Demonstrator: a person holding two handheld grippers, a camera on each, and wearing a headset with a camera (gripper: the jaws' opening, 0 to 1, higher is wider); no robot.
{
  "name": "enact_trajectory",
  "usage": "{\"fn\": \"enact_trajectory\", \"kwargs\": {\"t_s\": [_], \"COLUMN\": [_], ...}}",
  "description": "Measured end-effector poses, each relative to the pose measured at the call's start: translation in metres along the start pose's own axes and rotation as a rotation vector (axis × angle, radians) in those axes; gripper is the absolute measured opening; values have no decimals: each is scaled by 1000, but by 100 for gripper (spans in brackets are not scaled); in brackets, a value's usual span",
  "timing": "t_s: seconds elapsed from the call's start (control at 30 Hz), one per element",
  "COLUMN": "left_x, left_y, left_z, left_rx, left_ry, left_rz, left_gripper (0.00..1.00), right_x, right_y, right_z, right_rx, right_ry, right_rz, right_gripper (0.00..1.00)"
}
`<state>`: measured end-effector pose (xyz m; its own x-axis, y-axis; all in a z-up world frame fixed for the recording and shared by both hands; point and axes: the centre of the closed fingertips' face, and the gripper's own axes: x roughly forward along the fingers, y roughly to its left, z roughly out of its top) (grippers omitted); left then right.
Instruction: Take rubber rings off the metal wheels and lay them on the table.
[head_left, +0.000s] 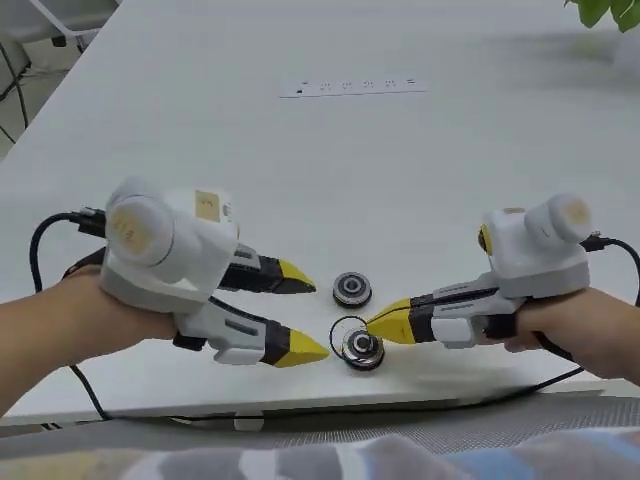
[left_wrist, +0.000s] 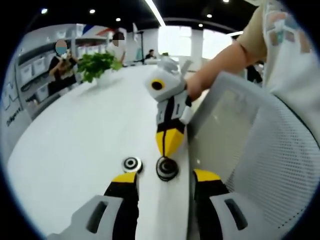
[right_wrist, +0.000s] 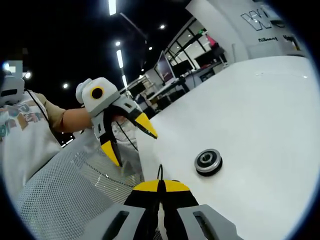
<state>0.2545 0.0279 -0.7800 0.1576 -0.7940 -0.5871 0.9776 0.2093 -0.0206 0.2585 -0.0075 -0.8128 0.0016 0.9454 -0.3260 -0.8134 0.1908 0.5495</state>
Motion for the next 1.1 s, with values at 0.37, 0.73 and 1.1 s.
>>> {"fn": "enact_trajectory", "kwargs": {"t_s": [0.37, 0.73, 1.1], "left_x": [-20, -38, -52], "left_y": [10, 23, 33], "left_z": [-2, -7, -15], "left_rx": [-19, -59, -92], "left_ry": [-27, -49, -57], "left_rz": [67, 127, 174], "left_gripper": [57, 65, 70], "right_x": [2, 10, 28], "right_y": [3, -5, -15], "right_z": [17, 38, 45], "right_rx": [-16, -37, -60], "right_ry": [-19, -44, -21], "right_rz": [13, -2, -20], "right_gripper": [0, 0, 0]}}
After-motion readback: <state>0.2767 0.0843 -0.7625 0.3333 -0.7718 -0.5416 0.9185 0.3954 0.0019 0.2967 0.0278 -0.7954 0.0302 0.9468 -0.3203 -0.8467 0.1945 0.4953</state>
